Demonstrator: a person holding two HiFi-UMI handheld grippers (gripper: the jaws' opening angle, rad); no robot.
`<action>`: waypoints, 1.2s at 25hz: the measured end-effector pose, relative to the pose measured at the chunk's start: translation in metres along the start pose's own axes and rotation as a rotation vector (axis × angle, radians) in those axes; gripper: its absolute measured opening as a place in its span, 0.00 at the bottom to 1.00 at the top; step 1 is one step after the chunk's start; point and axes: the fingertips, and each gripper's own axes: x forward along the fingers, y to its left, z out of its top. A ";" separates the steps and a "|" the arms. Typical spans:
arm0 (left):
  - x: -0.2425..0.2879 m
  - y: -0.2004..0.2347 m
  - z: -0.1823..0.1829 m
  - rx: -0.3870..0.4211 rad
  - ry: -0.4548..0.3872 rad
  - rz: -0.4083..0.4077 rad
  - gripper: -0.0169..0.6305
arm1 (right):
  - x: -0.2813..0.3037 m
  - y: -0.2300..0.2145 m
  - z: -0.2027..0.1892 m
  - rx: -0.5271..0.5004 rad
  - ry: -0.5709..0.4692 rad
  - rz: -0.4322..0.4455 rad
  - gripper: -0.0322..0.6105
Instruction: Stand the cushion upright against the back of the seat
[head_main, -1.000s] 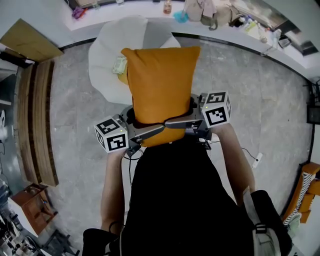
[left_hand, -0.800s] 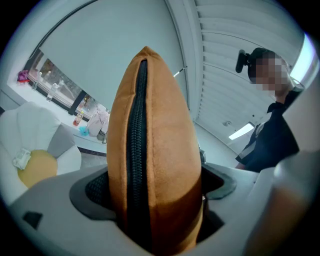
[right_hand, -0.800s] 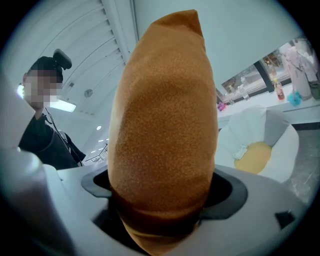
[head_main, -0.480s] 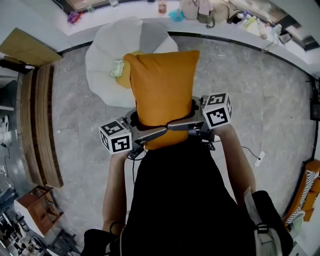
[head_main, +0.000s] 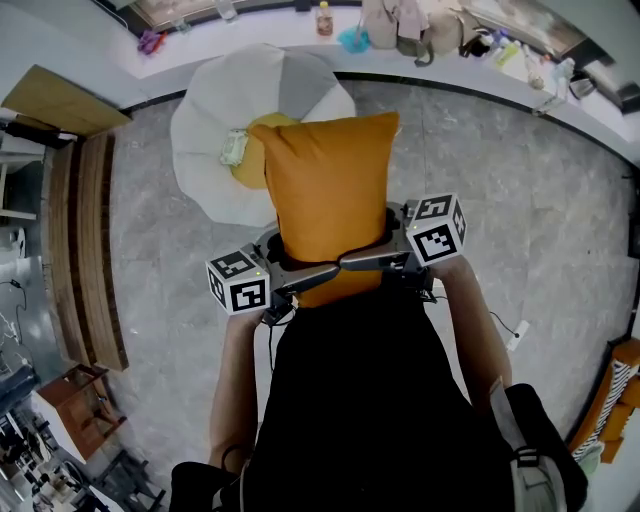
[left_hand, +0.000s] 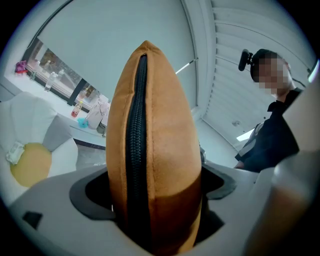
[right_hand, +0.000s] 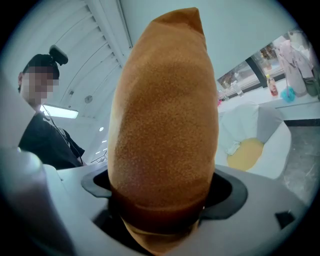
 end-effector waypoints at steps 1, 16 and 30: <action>0.007 0.002 0.002 -0.007 0.000 0.005 0.80 | -0.006 -0.005 0.001 0.005 0.008 0.009 0.84; 0.087 0.026 0.004 -0.135 0.013 0.082 0.80 | -0.068 -0.063 0.002 0.073 0.108 0.077 0.84; 0.054 0.075 0.014 -0.210 -0.047 0.126 0.80 | -0.022 -0.093 0.025 0.092 0.196 0.064 0.83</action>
